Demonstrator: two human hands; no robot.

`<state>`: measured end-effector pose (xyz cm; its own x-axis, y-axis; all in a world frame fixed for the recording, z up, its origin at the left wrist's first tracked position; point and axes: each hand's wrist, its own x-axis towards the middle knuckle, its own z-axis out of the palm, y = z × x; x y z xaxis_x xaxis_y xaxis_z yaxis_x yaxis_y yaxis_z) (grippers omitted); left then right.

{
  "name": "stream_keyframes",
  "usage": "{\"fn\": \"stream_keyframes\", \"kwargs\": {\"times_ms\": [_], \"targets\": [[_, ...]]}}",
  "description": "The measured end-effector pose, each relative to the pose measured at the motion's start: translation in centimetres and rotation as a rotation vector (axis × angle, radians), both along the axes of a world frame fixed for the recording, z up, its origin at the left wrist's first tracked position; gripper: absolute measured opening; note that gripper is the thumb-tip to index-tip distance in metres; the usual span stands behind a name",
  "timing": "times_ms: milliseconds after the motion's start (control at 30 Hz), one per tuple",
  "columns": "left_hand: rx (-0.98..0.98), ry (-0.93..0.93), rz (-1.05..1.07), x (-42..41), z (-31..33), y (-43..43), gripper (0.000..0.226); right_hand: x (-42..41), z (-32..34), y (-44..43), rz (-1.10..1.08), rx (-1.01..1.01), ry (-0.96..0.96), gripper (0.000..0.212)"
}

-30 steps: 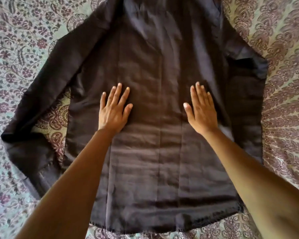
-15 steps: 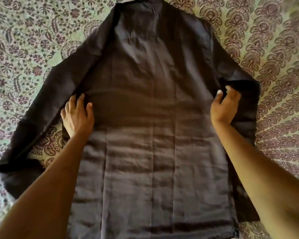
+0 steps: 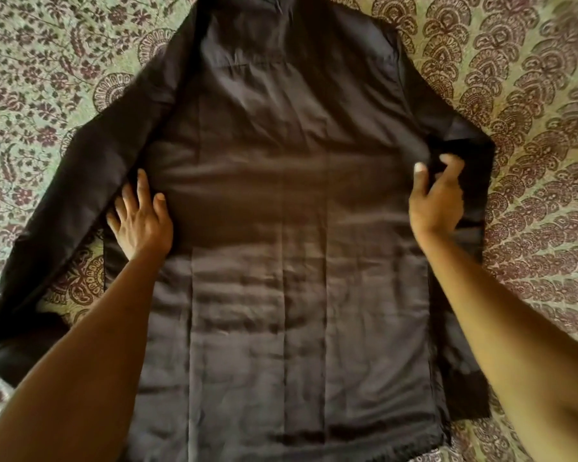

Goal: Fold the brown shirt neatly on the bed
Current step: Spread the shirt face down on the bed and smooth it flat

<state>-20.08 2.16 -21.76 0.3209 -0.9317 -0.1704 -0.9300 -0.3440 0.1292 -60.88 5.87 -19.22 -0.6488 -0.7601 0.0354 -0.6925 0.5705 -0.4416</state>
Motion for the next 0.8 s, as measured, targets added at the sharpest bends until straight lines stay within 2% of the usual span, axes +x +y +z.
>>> {"fn": "stream_keyframes", "kwargs": {"times_ms": [100,233,367,400,467,567,633,800], "targets": [[-0.007,-0.003,-0.006,-0.1,0.0,0.1,0.052,0.7,-0.5,2.5,0.052,0.093,0.172,0.038],[-0.018,-0.019,-0.019,-0.2,-0.3,0.0,0.052,-0.2,-1.4,3.2,0.125,0.137,0.282,0.027],[-0.006,-0.028,-0.011,-0.3,0.0,0.1,0.053,1.2,-0.9,2.5,0.068,0.153,0.332,0.036],[-0.014,-0.023,-0.024,-0.5,0.2,-0.1,0.053,2.1,-0.7,1.9,0.114,0.118,0.326,0.040],[-0.040,0.021,-0.120,-1.1,0.6,-1.0,0.054,4.2,-0.7,0.3,0.338,0.070,0.266,0.047],[0.000,0.034,-0.454,-1.7,0.8,-3.4,0.059,6.3,-1.9,-2.2,0.692,0.155,0.218,0.057],[0.018,0.001,-0.546,-1.0,0.7,-5.6,0.058,6.1,-2.7,-3.3,0.673,0.216,0.206,0.064],[-0.090,-0.114,-0.393,4.0,2.7,-11.8,0.052,4.9,-2.9,-4.6,0.611,0.193,0.251,0.062]]}}
